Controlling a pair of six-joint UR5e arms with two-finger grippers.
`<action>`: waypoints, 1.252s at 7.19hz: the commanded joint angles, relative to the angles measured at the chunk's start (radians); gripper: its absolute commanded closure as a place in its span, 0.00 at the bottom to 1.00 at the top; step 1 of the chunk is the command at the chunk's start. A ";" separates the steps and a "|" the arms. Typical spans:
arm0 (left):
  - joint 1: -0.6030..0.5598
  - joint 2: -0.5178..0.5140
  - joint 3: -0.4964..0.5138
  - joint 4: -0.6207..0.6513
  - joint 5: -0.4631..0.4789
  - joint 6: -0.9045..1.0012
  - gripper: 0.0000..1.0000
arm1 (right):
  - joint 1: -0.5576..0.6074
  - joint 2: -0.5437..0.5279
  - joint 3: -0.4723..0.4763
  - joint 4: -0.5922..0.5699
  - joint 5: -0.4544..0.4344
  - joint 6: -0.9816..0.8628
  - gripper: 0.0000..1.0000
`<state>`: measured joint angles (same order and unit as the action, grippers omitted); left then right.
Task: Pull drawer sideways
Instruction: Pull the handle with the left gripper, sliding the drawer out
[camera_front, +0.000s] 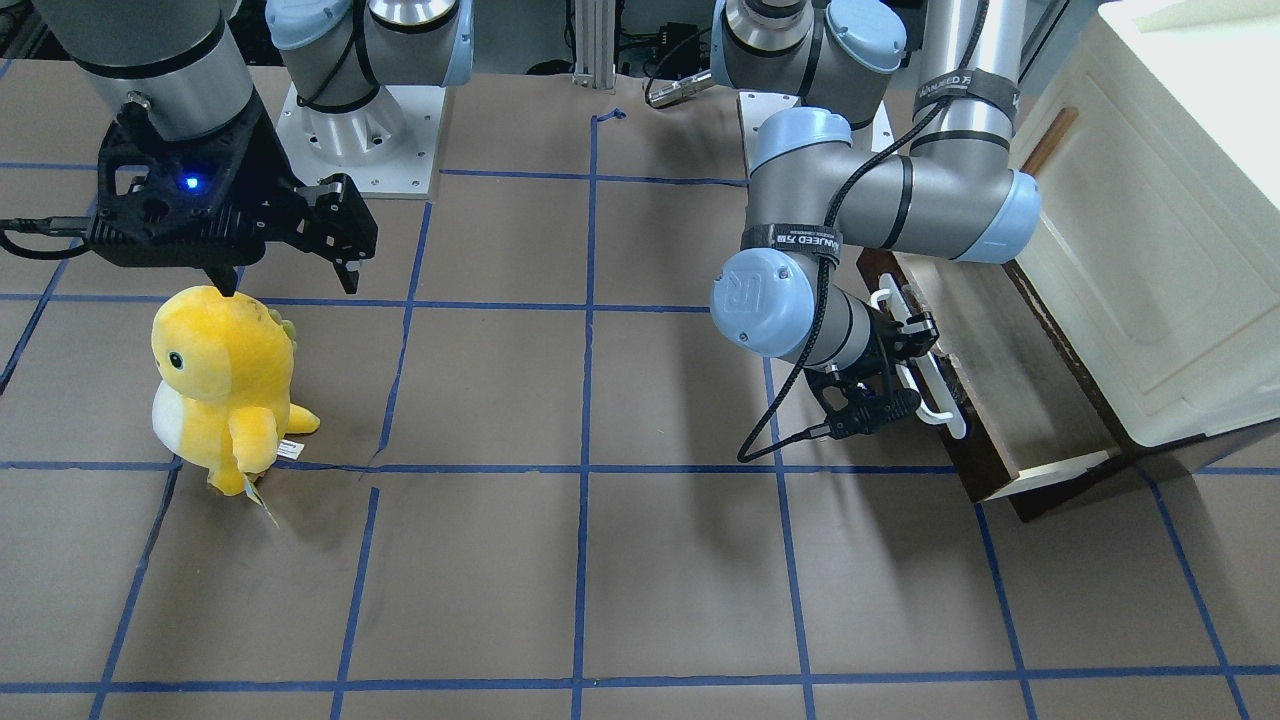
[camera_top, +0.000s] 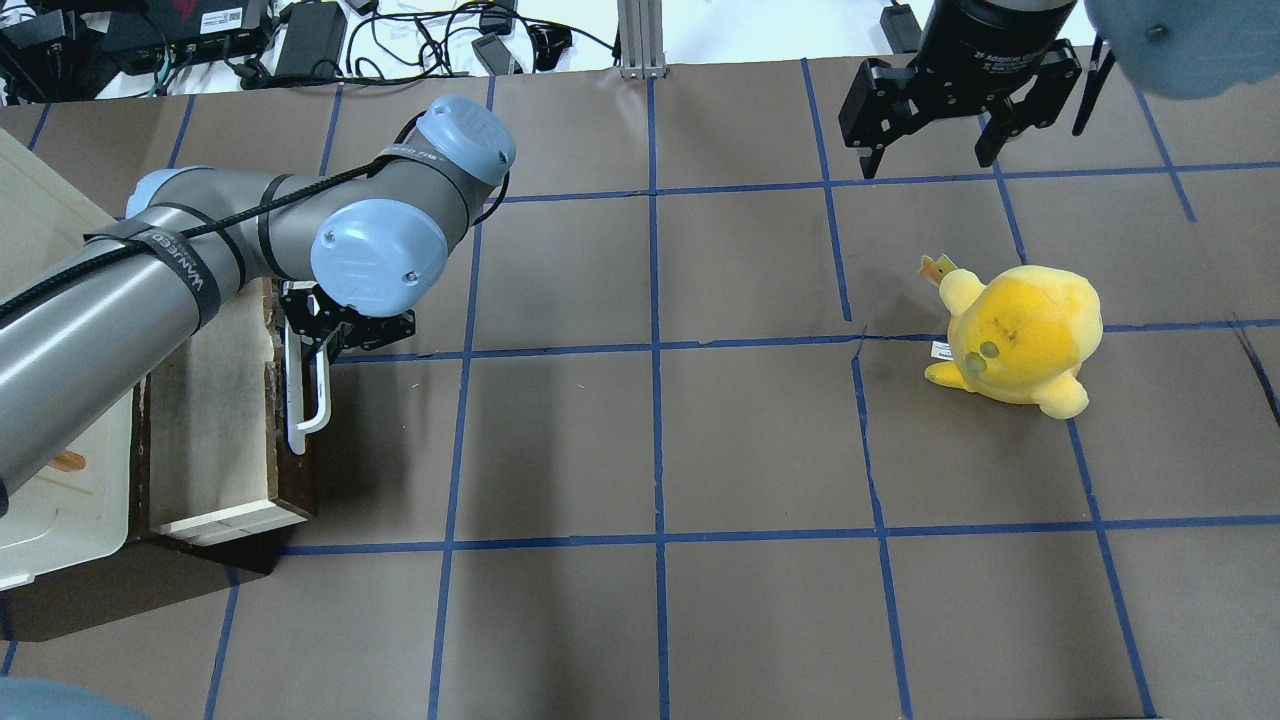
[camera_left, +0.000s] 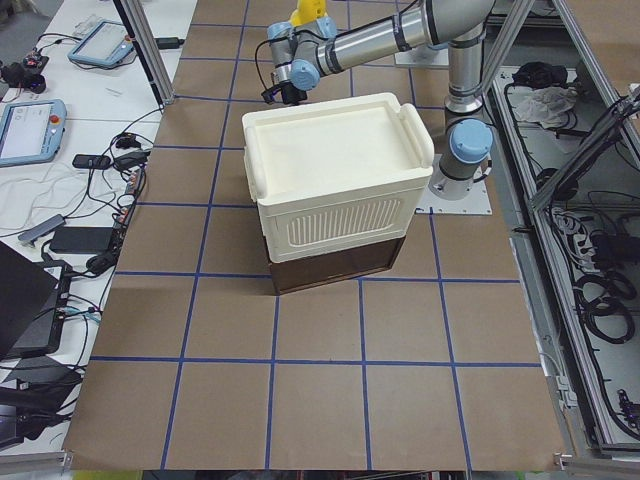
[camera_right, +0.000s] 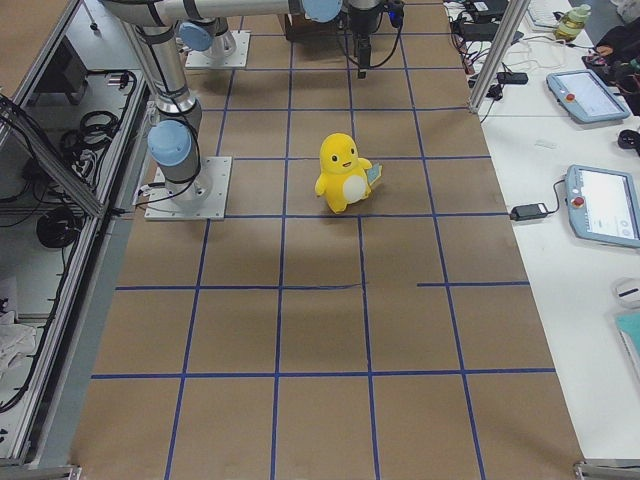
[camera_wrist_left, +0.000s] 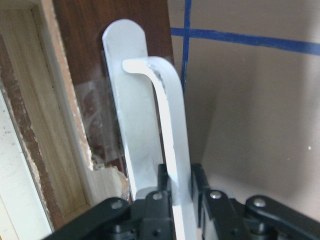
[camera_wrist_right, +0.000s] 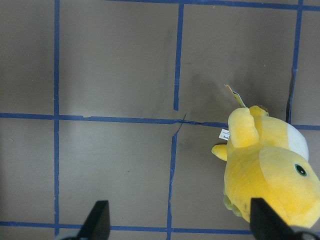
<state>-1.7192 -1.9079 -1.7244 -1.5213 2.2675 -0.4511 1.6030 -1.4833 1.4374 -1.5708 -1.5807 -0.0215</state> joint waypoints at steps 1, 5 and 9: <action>0.000 -0.008 0.002 0.001 0.004 0.000 0.98 | 0.000 0.000 0.000 0.000 0.001 0.000 0.00; -0.002 -0.011 0.012 0.000 -0.006 -0.001 0.98 | 0.000 0.000 0.000 0.000 0.001 0.000 0.00; -0.020 -0.011 0.023 0.000 -0.023 -0.017 0.98 | 0.000 0.000 0.000 0.000 -0.001 -0.001 0.00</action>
<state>-1.7346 -1.9189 -1.7057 -1.5205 2.2462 -0.4655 1.6030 -1.4834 1.4374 -1.5708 -1.5806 -0.0218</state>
